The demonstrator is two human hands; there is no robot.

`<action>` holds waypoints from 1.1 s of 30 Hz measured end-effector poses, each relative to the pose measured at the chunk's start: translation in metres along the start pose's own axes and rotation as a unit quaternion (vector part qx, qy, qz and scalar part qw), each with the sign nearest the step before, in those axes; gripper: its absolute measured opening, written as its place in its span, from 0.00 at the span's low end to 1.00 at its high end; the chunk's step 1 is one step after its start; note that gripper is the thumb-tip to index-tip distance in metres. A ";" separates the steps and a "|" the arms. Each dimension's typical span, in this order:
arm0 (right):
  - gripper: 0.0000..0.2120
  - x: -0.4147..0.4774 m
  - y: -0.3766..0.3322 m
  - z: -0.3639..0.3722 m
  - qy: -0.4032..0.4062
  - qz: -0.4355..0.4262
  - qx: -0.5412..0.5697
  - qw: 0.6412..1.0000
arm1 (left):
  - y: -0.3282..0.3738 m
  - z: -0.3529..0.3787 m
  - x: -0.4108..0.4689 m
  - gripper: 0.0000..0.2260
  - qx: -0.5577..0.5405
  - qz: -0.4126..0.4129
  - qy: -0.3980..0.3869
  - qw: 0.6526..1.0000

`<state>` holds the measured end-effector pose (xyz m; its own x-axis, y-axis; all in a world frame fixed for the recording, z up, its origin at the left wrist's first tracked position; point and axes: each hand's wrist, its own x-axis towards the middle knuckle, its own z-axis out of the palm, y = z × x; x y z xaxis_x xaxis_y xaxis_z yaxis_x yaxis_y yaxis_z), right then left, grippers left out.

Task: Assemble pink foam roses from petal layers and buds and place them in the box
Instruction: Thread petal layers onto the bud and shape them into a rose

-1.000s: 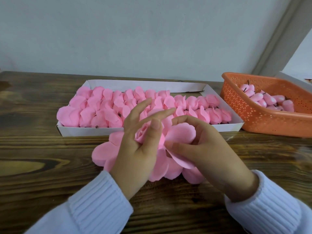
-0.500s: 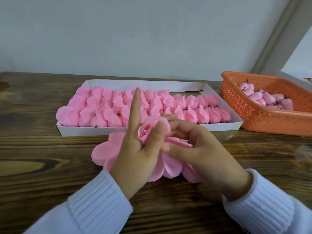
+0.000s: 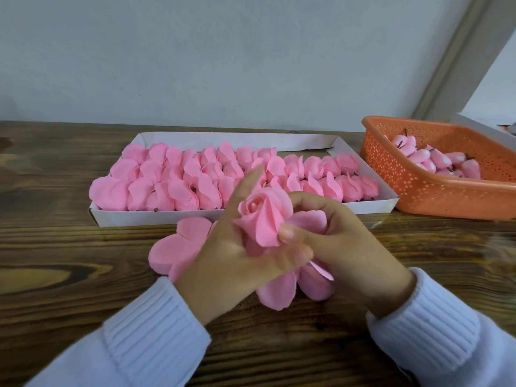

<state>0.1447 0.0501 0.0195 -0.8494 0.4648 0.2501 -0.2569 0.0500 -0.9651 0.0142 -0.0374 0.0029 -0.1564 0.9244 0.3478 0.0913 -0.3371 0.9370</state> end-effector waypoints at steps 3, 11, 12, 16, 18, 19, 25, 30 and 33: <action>0.08 0.000 -0.002 -0.005 -0.030 0.018 -0.031 0.999 | 0.006 -0.004 0.000 0.31 0.010 -0.002 -0.070 0.998; 0.13 -0.001 0.000 -0.008 -0.040 0.027 -0.026 0.998 | 0.004 -0.003 -0.003 0.21 0.072 -0.008 -0.050 0.996; 0.13 -0.001 -0.001 -0.006 -0.043 0.021 -0.008 0.999 | 0.004 -0.002 -0.003 0.19 0.073 -0.005 -0.032 0.997; 0.08 -0.001 -0.001 -0.001 0.023 0.007 -0.040 0.999 | 0.002 0.000 -0.003 0.18 0.059 0.000 0.026 0.998; 0.07 -0.001 0.001 0.000 0.088 -0.007 -0.092 0.992 | 0.001 -0.001 -0.002 0.21 0.050 -0.005 0.046 0.998; 0.06 -0.001 0.001 0.001 0.116 -0.022 -0.128 0.985 | 0.000 -0.001 -0.002 0.21 0.047 -0.007 0.054 0.997; 0.04 -0.003 0.001 0.000 0.189 -0.091 -0.268 0.940 | 0.002 0.003 -0.002 0.17 0.004 0.001 0.094 0.996; 0.04 -0.004 0.000 0.005 0.188 -0.141 -0.296 0.926 | 0.003 0.002 -0.002 0.16 0.020 -0.015 0.072 0.997; 0.04 -0.005 -0.002 0.006 0.206 -0.157 -0.309 0.915 | 0.002 0.004 -0.003 0.16 0.067 -0.010 0.042 0.997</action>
<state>0.1466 0.0423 0.0207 -0.4999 0.6296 0.5947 -0.0404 0.6690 -0.7422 0.0192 -0.0405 0.0038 -0.2408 0.9108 0.3354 0.2165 -0.2865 0.9333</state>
